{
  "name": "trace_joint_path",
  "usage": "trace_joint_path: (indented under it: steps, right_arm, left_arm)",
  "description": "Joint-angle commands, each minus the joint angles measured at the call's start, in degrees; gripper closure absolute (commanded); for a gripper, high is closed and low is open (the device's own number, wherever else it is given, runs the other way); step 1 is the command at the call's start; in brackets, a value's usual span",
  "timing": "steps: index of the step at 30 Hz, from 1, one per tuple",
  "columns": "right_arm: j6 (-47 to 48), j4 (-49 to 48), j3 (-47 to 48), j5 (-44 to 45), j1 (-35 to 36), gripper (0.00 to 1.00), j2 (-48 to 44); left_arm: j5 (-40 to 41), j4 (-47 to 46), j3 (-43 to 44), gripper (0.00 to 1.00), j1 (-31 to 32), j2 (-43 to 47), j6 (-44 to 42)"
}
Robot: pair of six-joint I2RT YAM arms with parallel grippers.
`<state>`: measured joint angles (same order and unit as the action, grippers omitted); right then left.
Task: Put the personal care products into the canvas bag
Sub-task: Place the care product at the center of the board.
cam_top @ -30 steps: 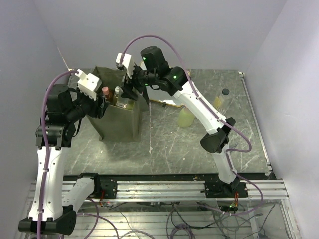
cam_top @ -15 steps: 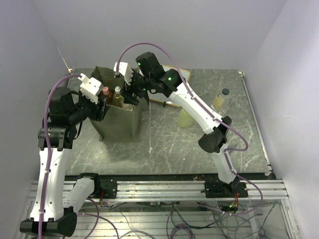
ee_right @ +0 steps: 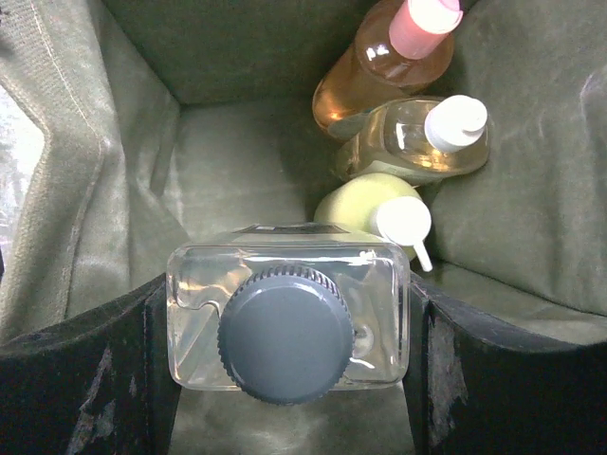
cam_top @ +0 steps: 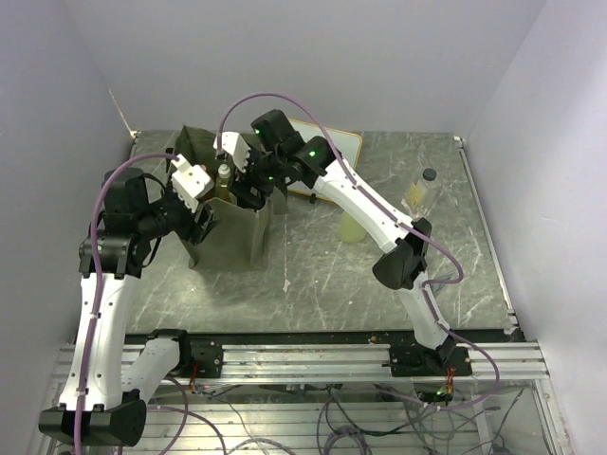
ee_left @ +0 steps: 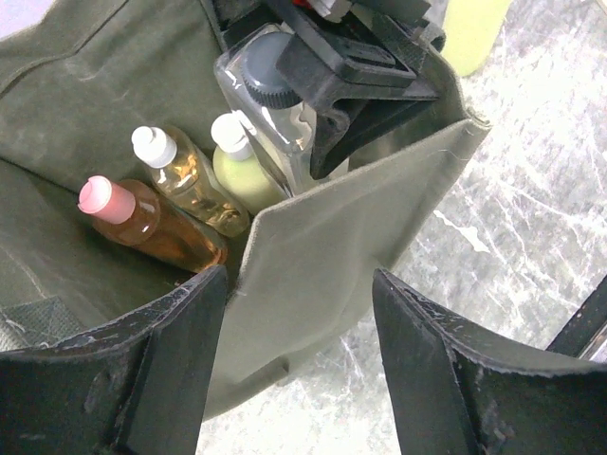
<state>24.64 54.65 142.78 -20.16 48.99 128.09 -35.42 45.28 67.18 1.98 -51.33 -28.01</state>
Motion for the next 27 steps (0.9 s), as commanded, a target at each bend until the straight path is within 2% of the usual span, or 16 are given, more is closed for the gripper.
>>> trace_joint_path:
  steps: [1,8,19,23,27]
  right_arm:
    - [0.22,-4.06,0.25,-1.51,0.14,1.0,-0.65]
    - [-0.63,-4.19,0.22,-2.86,0.26,1.0,0.32]
    - [0.2,-4.01,1.18,-3.25,0.2,1.0,-1.7]
    - [-0.07,-4.18,0.94,-4.1,0.23,1.0,-3.7]
    - [-0.63,-5.77,0.36,-4.08,0.23,1.0,-6.49]
  left_arm:
    - [-3.96,1.06,-0.55,0.26,-0.56,0.14,-5.98]
    - [-5.53,3.93,0.36,0.27,-0.57,0.72,-14.71]
    - [-4.29,6.36,4.37,0.27,-0.57,0.02,-18.67]
    - [-6.32,6.57,5.73,0.27,-0.57,-0.2,-17.05]
    - [-8.91,3.46,6.52,0.27,-0.59,0.75,-11.32]
